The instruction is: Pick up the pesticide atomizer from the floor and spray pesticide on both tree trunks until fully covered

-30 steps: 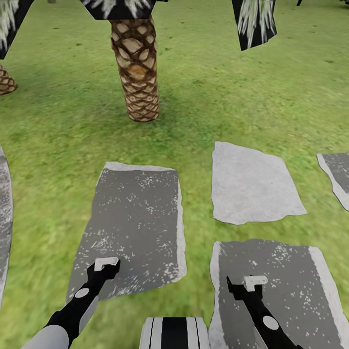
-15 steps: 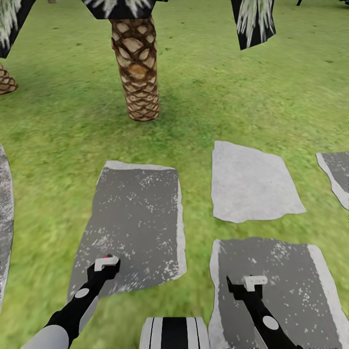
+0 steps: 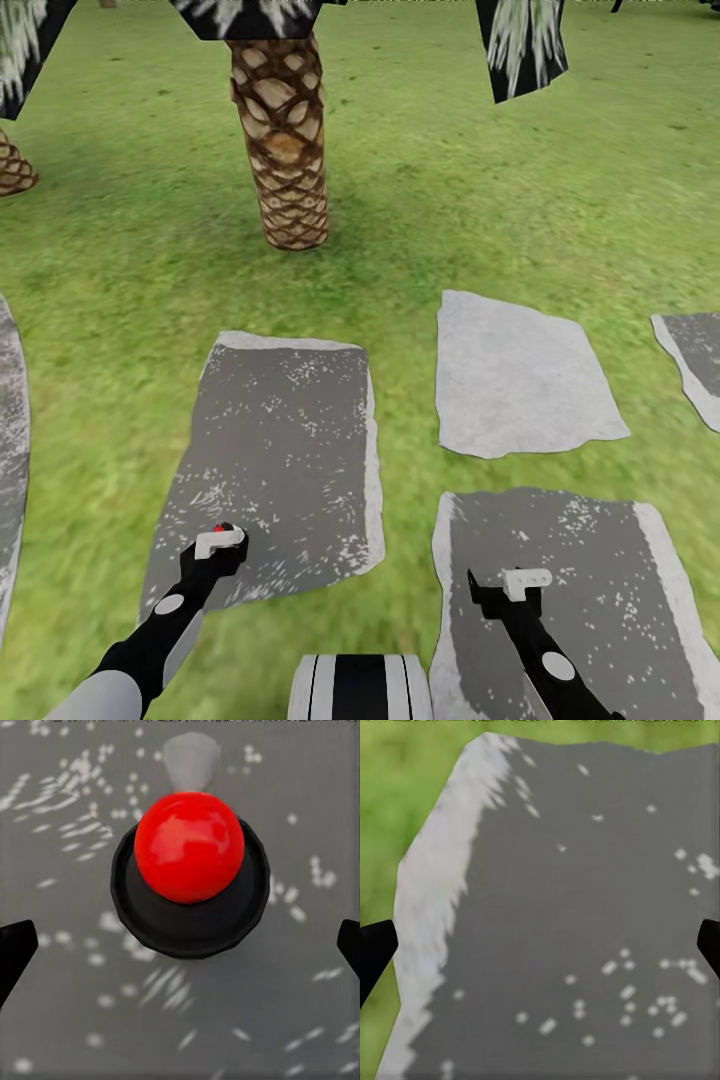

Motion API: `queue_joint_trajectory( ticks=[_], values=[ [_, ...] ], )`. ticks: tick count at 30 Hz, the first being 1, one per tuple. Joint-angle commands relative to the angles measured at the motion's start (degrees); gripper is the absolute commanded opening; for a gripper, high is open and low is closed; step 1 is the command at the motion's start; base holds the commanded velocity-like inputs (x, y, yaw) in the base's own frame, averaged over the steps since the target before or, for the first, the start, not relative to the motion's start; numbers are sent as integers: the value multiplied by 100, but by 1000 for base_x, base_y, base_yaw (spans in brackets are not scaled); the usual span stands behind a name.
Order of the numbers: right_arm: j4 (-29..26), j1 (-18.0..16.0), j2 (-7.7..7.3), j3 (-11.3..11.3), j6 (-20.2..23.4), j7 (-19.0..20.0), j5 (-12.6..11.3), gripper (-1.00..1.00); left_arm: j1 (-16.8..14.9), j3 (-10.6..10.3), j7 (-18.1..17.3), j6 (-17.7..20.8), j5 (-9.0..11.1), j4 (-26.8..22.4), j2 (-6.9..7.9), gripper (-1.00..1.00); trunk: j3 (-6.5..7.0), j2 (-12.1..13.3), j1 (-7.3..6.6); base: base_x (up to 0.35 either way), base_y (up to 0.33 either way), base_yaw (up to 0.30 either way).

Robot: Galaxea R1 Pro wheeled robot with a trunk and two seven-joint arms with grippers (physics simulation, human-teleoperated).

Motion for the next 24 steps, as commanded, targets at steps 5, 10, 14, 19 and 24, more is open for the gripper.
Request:
queue_joint_trajectory(
  ticks=[5,10,14,19,24],
  values=[
    [3,0,0,0,0,-1,0,100,0,0,0,0,0,0,0,100,36,0,0,0,0,0],
    [8,0,0,-1,0,-2,2,100,0,0,0,0,0,0,0,100,61,0,0,0,0,0],
    [7,0,0,2,0,-2,2,100,0,0,0,0,0,0,0,100,64,0,0,5,0,0],
    [9,0,0,-1,0,-1,2,100,0,0,0,0,0,0,0,100,65,0,0,75,0,0],
    [9,0,0,1,0,0,4,100,0,0,0,0,0,0,0,100,65,0,0,17,0,0]
  ],
)
